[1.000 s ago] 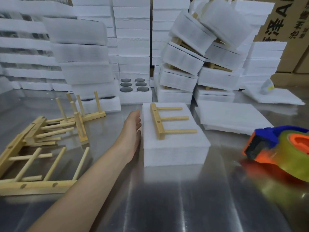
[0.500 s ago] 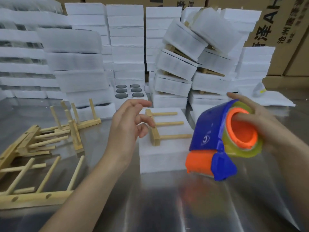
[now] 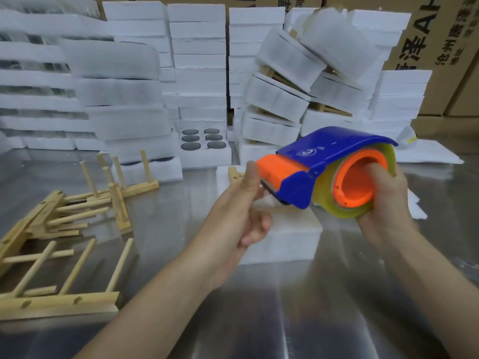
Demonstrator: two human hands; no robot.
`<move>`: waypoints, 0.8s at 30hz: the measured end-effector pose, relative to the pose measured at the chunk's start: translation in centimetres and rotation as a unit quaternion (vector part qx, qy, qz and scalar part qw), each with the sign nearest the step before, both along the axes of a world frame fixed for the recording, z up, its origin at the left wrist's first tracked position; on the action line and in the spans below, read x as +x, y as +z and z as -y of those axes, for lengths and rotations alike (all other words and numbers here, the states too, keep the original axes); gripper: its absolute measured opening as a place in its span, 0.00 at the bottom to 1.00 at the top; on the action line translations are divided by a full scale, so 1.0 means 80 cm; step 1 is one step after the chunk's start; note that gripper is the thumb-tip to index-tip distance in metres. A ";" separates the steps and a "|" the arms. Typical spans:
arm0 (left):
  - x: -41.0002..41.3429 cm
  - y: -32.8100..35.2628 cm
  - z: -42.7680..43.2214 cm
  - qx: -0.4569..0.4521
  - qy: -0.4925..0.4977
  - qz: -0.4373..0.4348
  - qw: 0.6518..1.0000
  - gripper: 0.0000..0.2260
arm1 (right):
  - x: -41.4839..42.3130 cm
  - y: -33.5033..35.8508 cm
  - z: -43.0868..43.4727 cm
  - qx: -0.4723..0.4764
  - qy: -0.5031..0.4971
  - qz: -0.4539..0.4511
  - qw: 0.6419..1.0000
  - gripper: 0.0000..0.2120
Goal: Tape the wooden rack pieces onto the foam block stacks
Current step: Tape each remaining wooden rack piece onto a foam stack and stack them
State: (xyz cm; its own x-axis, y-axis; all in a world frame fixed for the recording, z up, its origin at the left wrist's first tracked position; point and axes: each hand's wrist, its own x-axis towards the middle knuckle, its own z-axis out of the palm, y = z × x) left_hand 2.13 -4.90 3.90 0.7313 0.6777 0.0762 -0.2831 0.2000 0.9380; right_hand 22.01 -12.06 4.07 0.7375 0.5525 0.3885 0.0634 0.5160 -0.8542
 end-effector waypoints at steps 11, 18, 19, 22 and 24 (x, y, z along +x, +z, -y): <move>-0.008 0.004 -0.003 -0.031 -0.091 0.101 0.990 0.08 | -0.004 -0.008 -0.006 0.016 0.078 -0.025 0.996 0.11; -0.030 0.030 -0.021 0.092 -0.011 0.008 0.996 0.07 | 0.027 -0.006 -0.007 0.012 0.152 0.103 0.983 0.41; -0.032 0.033 -0.023 0.097 -0.004 0.003 0.995 0.07 | 0.035 -0.004 -0.007 0.019 0.161 0.130 0.978 0.46; -0.039 0.045 -0.027 0.128 0.009 -0.011 0.992 0.08 | 0.047 0.006 -0.001 0.034 0.191 0.181 0.964 0.49; -0.043 0.050 -0.030 0.160 0.013 -0.040 0.986 0.08 | 0.050 0.009 0.002 0.018 0.188 0.195 0.963 0.48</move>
State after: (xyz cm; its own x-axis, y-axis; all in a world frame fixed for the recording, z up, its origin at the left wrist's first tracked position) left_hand -1.30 -2.53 7.90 0.7258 0.6476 0.2320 -0.2067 -0.1163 0.9715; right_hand 25.99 -12.19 4.78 0.2827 0.7325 0.6192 0.1782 0.5942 -0.7843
